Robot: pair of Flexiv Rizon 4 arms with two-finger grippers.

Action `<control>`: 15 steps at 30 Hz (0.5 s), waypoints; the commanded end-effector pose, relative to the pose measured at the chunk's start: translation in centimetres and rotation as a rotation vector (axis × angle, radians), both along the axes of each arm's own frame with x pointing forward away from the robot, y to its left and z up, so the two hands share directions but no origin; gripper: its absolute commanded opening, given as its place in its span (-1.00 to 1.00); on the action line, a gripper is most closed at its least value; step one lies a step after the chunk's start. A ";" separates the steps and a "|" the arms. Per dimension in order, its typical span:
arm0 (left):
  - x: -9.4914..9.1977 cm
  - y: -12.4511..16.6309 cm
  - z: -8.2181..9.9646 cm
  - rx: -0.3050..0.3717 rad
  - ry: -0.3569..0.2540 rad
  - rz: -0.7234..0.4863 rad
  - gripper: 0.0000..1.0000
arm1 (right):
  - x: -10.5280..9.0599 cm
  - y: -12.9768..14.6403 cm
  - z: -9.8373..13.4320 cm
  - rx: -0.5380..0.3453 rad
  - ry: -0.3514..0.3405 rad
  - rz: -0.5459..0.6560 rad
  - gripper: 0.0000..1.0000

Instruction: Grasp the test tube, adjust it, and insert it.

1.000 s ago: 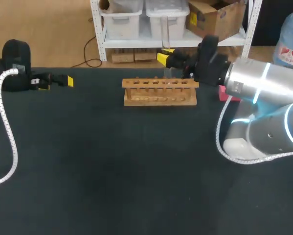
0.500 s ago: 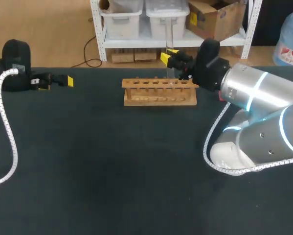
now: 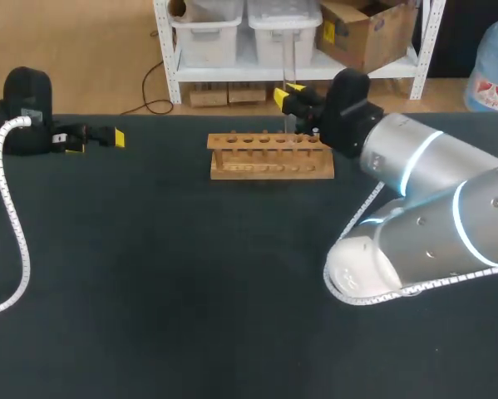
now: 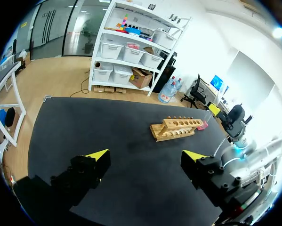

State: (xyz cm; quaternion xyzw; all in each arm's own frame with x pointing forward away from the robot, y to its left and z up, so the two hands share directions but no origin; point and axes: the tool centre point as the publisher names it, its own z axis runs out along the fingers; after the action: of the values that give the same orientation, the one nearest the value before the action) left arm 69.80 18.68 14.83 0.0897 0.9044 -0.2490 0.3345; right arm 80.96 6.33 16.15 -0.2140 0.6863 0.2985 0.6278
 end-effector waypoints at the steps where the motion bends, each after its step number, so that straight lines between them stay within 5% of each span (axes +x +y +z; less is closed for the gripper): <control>1: 0.0 0.0 0.0 0.001 0.001 0.001 1.00 | 0.1 0.1 -0.1 -0.013 0.007 -0.074 -1.00; 15: 0.0 0.0 0.0 0.001 0.001 0.001 1.00 | 1.2 -0.6 -0.7 -0.016 0.006 -0.085 -1.00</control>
State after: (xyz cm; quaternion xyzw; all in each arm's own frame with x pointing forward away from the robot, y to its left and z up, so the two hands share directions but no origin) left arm 69.80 18.68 14.83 0.0897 0.9044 -0.2490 0.3345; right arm 81.88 5.63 15.60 -0.1892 0.6994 0.2672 0.6354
